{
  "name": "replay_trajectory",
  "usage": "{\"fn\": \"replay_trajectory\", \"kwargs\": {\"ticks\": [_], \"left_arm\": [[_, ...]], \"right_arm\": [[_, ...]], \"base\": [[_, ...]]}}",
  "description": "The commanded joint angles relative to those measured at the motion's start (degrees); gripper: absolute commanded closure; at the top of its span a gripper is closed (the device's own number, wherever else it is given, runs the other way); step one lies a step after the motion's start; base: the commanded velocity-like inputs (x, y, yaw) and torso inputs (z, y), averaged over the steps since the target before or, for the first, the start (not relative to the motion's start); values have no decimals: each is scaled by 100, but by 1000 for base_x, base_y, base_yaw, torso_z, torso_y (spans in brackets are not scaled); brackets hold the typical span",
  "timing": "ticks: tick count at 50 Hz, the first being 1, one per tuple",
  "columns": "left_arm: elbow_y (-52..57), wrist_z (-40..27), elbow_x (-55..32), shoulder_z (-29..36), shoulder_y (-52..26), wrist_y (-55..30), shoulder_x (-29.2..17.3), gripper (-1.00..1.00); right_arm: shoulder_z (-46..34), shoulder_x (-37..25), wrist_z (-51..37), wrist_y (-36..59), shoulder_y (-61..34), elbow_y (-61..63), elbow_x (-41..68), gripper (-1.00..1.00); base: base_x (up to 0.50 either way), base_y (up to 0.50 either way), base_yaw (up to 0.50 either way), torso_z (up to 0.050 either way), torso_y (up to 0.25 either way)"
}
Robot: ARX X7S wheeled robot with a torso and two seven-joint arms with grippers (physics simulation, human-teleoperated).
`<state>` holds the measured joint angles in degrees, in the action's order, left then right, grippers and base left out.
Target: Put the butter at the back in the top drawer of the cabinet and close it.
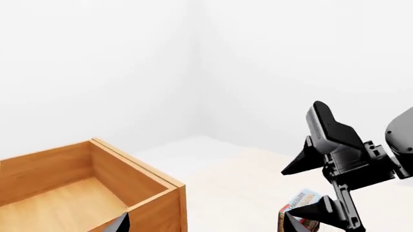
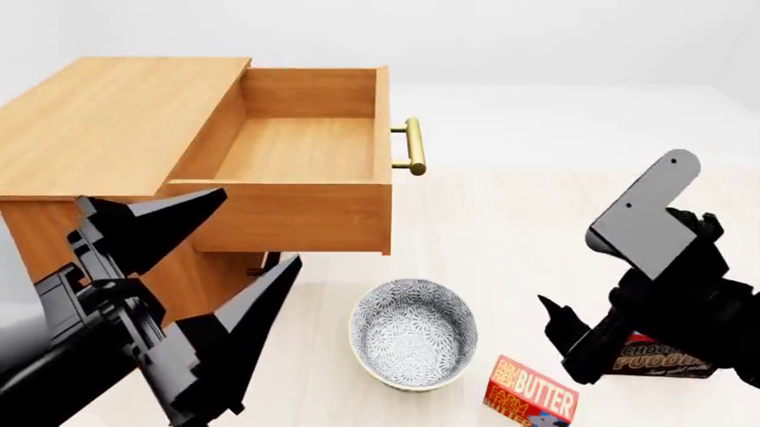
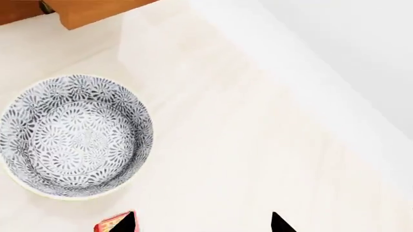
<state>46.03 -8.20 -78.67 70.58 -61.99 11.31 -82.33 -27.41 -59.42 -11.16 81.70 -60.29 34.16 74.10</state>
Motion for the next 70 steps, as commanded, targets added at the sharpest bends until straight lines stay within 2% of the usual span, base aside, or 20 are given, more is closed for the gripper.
{"fn": "replay_trajectory", "kwargs": {"ticks": [1, 15, 26, 46, 70], "left_arm": [[-159, 433, -11, 116, 185, 136, -42, -100], [-281, 521, -97, 90, 118, -122, 134, -100], [-320, 527, -124, 75, 114, -172, 161, -100], [-349, 557, -122, 66, 157, -151, 213, -100], [-405, 549, -77, 71, 224, -156, 223, -100]], "right_arm": [[-2704, -26, 1192, 779, -2401, -473, -374, -100], [-5115, 458, 3912, 396, -4095, -1077, -2011, -100], [-5899, 806, 5005, 245, -4570, -1341, -2196, -100], [-6514, 962, 5290, -106, -4387, -1546, -2453, -100], [-6793, 1201, 5118, -583, -3670, -2058, -2642, -100]], "base": [[0, 0, 0, 0, 0], [0, 0, 0, 0, 0], [0, 0, 0, 0, 0], [0, 0, 0, 0, 0], [0, 0, 0, 0, 0]]}}
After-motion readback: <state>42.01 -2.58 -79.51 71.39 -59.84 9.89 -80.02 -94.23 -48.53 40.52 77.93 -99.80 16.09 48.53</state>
